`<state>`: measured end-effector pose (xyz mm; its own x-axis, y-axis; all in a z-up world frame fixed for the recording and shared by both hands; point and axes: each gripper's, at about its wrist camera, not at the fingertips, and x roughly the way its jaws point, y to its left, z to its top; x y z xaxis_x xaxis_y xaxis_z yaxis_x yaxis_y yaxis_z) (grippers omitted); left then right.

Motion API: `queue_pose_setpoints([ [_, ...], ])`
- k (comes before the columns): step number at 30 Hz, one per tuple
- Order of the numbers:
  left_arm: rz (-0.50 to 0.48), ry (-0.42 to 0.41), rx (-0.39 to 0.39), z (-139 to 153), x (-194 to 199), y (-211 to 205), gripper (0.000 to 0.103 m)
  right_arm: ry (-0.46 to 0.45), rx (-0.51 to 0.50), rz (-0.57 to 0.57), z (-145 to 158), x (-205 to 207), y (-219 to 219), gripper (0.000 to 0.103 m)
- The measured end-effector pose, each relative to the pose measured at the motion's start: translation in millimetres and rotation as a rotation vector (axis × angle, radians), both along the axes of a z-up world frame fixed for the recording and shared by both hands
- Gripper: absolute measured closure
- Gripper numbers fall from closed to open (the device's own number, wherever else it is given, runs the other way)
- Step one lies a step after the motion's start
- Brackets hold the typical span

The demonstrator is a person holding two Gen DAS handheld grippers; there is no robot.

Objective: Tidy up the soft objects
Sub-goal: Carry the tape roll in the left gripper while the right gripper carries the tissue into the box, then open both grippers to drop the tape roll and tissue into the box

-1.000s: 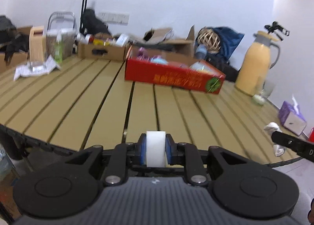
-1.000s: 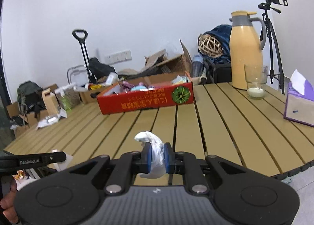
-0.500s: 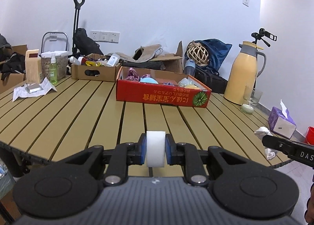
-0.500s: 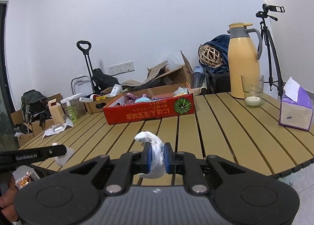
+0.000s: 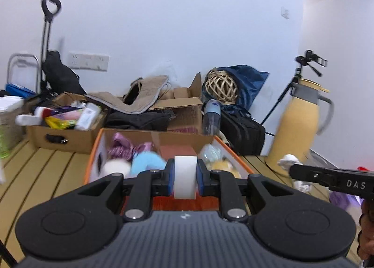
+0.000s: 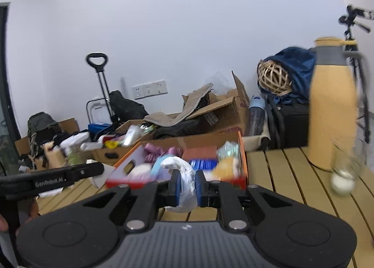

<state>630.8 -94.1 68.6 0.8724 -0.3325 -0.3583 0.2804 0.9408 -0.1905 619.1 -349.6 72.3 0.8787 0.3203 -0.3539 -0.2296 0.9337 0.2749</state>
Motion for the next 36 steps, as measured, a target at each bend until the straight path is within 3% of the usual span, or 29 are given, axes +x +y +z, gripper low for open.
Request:
queue_pose_setpoints([
  [4, -0.008, 0.168, -0.068, -9.7, 105.1, -14.9, 0.084, 0.088, 0.003, -0.012, 1.1, 114.7, 8.7, 0.09],
  [10, 0.031, 0.354, 0.017, -56.4, 204.5, -47.1, 0.084, 0.242, 0.04, -0.087, -38.1, 251.8, 17.9, 0.088],
  [11, 0.017, 0.38, 0.021, -63.2, 212.4, -49.7, 0.078, 0.256, 0.043, -0.113, -45.0, 265.8, 16.7, 0.085],
  [12, 0.009, 0.39, 0.018, -68.8, 216.7, -50.1, 0.062, 0.271, 0.038, -0.131, -51.7, 280.0, 15.6, 0.082],
  [14, 0.033, 0.38, -0.008, -72.6, 220.6, -46.2, 0.046, 0.274, -0.006, -0.172, -59.6, 295.8, 16.3, 0.073],
  [17, 0.025, 0.371, -0.031, -67.9, 222.1, -34.8, 0.041, 0.274, 0.038, -0.145, -64.2, 295.5, 13.3, 0.057],
  [22, 0.043, 0.334, -0.039, -37.3, 210.6, -15.7, 0.034, 0.25, -0.026, -0.151, -47.0, 268.7, 10.7, 0.055],
  [26, 0.048, 0.27, 0.053, -7.6, 184.2, 5.4, 0.025, 0.243, -0.075, -0.145, -15.0, 232.7, -1.6, 0.052],
  [30, 0.098, 0.232, 0.165, 14.5, 151.4, 38.3, 0.023, 0.235, -0.146, -0.132, 18.1, 189.3, -11.0, 0.046],
  [36, 0.168, 0.159, 0.219, 54.5, 91.5, 57.8, 0.021, 0.195, -0.197, -0.108, 51.8, 120.9, -4.3, 0.037],
])
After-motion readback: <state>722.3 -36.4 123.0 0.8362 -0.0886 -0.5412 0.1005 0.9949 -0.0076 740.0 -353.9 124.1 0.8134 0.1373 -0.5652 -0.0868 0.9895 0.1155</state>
